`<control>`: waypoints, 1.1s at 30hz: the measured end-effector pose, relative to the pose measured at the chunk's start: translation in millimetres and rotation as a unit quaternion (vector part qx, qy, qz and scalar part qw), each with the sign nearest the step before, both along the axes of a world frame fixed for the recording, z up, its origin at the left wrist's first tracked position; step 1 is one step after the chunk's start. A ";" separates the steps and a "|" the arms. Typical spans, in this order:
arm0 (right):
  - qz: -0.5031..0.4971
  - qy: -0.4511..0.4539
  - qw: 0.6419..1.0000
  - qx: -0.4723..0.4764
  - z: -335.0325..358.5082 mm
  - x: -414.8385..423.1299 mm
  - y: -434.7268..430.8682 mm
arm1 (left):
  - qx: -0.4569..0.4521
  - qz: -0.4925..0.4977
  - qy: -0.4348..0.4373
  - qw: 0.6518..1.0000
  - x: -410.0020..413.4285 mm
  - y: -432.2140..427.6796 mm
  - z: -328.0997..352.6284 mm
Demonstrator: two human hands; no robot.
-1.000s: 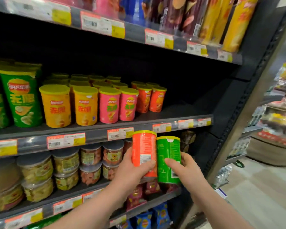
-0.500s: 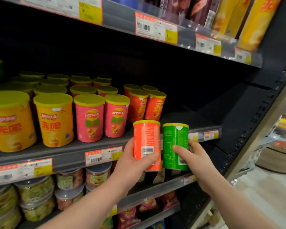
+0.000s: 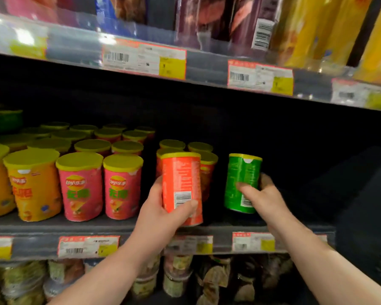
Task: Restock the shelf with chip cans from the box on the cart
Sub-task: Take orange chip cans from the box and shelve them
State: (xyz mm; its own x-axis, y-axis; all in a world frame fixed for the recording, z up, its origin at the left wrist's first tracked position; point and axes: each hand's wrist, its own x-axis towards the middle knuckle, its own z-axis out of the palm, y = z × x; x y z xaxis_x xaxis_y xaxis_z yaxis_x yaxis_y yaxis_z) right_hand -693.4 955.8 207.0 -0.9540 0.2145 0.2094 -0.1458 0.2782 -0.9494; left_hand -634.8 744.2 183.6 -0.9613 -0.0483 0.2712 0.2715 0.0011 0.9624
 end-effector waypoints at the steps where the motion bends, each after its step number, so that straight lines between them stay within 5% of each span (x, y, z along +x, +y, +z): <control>1: 0.008 -0.002 1.000 -0.004 -1.2 -7.9 4.7 | -0.010 0.019 0.002 1.000 -2.6 3.9 0.1; 19: 0.109 -0.051 0.990 0.077 -13.6 -97.0 23.9 | -0.149 0.147 -0.005 0.978 -29.6 28.8 -6.2; 24: 0.061 0.080 0.987 0.128 2.1 -80.3 26.8 | -0.165 0.109 -0.009 0.980 -35.5 25.9 -3.8; 29: 0.107 0.223 0.915 0.318 47.2 -50.9 11.1 | -0.186 0.070 -0.025 0.980 -38.4 23.5 -2.5; 33: 0.307 0.200 0.783 0.503 66.7 -26.8 -19.2 | -0.254 0.065 -0.036 0.964 -38.8 15.3 -0.1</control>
